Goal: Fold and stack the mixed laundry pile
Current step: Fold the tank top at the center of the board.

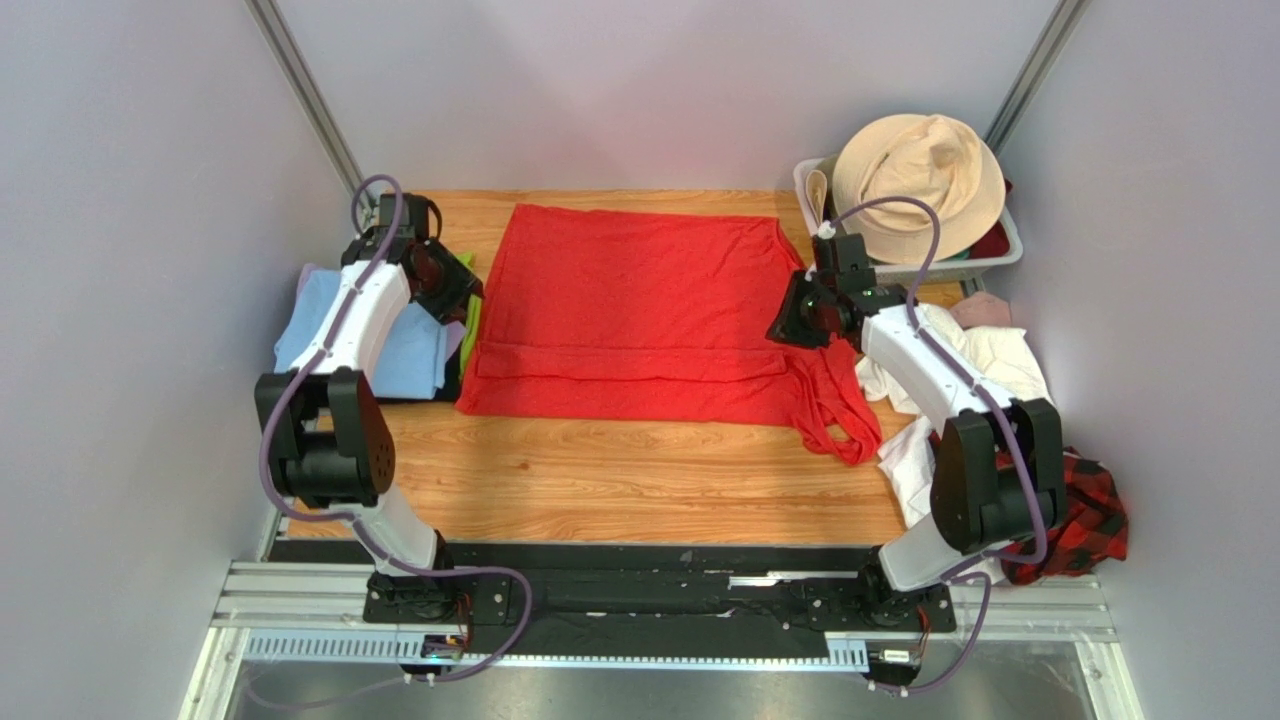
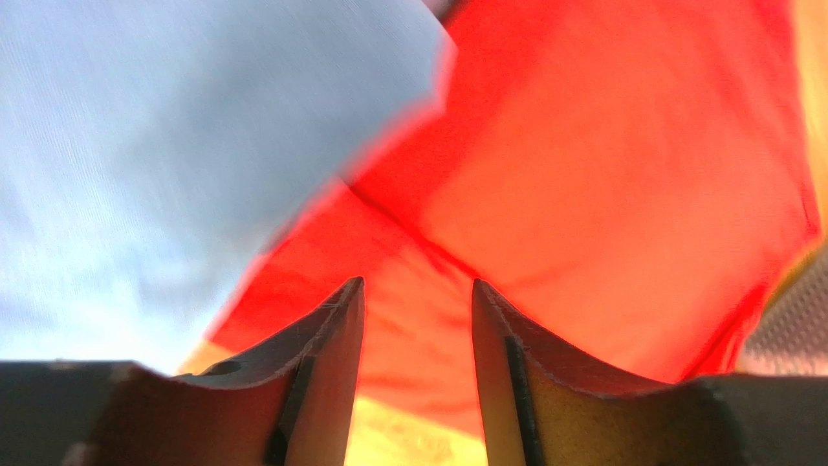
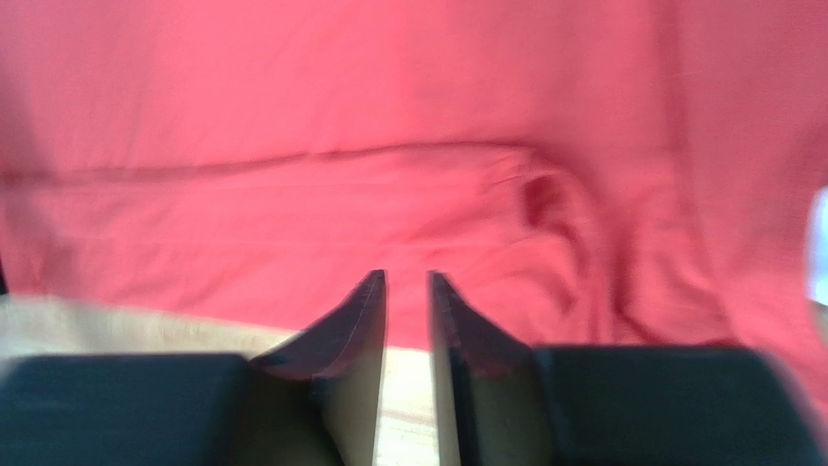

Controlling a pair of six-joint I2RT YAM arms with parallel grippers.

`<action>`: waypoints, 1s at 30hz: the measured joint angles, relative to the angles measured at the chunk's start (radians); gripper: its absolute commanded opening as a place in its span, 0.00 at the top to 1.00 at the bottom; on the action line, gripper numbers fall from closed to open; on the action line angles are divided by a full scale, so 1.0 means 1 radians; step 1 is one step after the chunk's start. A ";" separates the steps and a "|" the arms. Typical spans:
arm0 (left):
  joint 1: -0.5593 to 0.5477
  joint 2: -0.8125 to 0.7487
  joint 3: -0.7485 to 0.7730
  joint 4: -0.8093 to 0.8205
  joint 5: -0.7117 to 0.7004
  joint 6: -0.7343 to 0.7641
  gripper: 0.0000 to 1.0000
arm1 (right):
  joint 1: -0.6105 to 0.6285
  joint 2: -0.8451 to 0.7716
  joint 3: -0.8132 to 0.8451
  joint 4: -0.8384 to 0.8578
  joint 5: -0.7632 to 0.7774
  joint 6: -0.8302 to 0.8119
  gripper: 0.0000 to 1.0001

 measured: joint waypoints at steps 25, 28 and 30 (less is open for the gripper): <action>-0.176 -0.213 -0.546 0.220 -0.034 0.020 1.00 | 0.554 0.427 0.082 0.635 -0.263 0.445 1.00; -0.176 -0.166 -0.529 0.217 -0.056 0.022 1.00 | 0.567 0.490 0.133 0.656 -0.275 0.473 1.00; -0.176 -0.132 -0.510 0.215 -0.069 0.022 1.00 | 0.568 0.520 0.153 0.661 -0.276 0.484 1.00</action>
